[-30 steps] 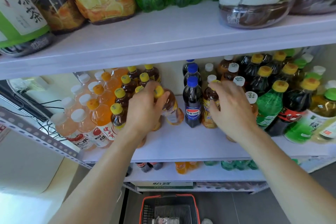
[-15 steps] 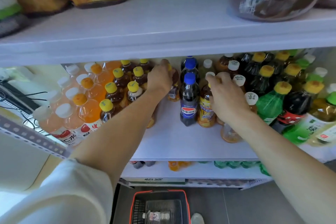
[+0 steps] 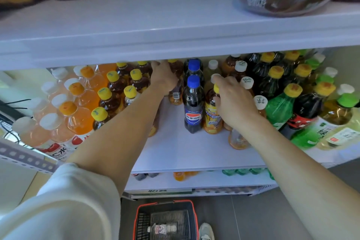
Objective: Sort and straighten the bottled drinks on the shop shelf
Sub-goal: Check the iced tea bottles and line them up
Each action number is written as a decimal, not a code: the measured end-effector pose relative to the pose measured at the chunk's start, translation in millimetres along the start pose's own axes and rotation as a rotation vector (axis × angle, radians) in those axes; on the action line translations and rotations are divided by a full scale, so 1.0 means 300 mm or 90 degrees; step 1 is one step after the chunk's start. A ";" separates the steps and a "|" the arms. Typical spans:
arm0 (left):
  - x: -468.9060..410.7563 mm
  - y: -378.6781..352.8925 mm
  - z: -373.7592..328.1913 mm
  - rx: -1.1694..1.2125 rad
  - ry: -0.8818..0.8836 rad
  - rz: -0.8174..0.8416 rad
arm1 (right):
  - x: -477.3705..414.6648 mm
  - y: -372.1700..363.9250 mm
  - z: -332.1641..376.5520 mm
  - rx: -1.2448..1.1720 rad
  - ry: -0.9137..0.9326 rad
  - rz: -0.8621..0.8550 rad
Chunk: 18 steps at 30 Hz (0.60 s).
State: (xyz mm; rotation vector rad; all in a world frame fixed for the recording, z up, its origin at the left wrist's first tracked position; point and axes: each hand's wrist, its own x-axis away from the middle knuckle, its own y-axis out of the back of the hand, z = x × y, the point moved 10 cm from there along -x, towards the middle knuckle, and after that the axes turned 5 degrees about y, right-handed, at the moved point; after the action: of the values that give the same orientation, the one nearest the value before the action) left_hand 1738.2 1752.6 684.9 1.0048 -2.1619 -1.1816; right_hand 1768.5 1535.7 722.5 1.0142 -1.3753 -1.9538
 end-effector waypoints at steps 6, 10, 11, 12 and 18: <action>0.157 0.066 -0.008 0.054 -0.072 0.024 | 0.039 0.041 0.030 -0.059 0.008 -0.065; 0.352 0.230 0.014 0.033 -0.218 -0.167 | 0.117 0.122 0.083 -0.155 0.073 -0.221; 0.397 0.280 0.031 0.012 -0.248 -0.229 | 0.139 0.125 0.096 -0.188 0.091 -0.234; 0.423 0.312 0.052 -0.030 -0.265 -0.268 | 0.161 0.121 0.113 -0.217 0.110 -0.237; 0.392 0.194 0.206 -0.438 -0.183 -0.098 | 0.262 0.047 0.199 -0.312 0.143 -0.202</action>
State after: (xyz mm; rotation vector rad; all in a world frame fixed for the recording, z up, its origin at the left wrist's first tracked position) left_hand 1601.0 1712.5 709.9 0.7257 -1.6590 -2.0523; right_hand 1674.6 1502.1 726.2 1.2077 -0.5926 -2.1682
